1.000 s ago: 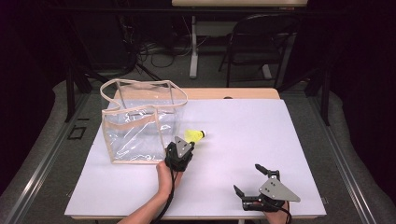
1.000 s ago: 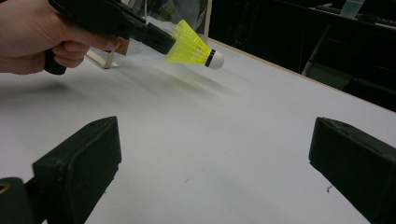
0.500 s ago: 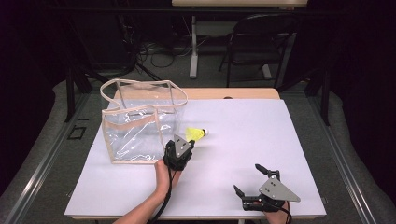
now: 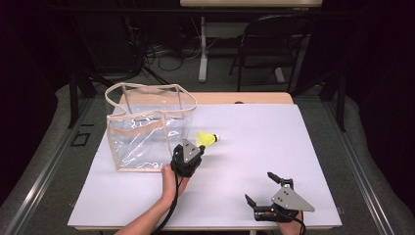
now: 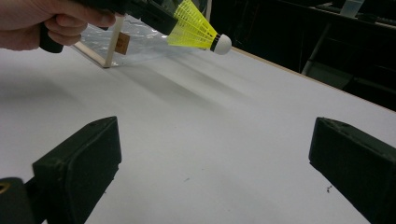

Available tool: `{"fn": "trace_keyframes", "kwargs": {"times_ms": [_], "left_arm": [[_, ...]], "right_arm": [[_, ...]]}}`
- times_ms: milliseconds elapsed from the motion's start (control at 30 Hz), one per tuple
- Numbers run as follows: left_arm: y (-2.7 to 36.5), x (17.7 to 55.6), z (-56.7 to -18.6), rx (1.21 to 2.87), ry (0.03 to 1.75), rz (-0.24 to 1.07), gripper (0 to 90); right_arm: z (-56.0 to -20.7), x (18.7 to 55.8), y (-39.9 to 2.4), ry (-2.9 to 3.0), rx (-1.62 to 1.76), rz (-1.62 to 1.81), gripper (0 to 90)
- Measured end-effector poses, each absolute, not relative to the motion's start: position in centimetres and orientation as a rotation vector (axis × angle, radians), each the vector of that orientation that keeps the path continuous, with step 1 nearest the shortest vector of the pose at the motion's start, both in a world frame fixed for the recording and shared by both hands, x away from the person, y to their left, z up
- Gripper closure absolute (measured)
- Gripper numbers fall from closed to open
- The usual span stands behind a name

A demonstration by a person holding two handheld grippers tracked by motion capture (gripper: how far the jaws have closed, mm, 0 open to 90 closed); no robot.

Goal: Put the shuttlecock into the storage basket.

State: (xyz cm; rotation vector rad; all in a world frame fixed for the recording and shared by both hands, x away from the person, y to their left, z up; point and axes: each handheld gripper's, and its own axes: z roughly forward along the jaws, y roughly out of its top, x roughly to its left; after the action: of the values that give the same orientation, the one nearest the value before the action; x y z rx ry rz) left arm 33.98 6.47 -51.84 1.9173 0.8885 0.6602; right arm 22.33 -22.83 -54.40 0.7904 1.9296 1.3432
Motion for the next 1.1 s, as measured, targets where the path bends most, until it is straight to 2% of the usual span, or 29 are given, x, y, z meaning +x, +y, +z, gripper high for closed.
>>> {"fn": "trace_keyframes", "kwargs": {"times_ms": [1100], "left_arm": [[6.6,34.8,-48.6,1.902,0.811,0.675,90.0]], "right_arm": [[-54.4,22.3,-22.9,1.924,0.787,1.342,1.9]]}}
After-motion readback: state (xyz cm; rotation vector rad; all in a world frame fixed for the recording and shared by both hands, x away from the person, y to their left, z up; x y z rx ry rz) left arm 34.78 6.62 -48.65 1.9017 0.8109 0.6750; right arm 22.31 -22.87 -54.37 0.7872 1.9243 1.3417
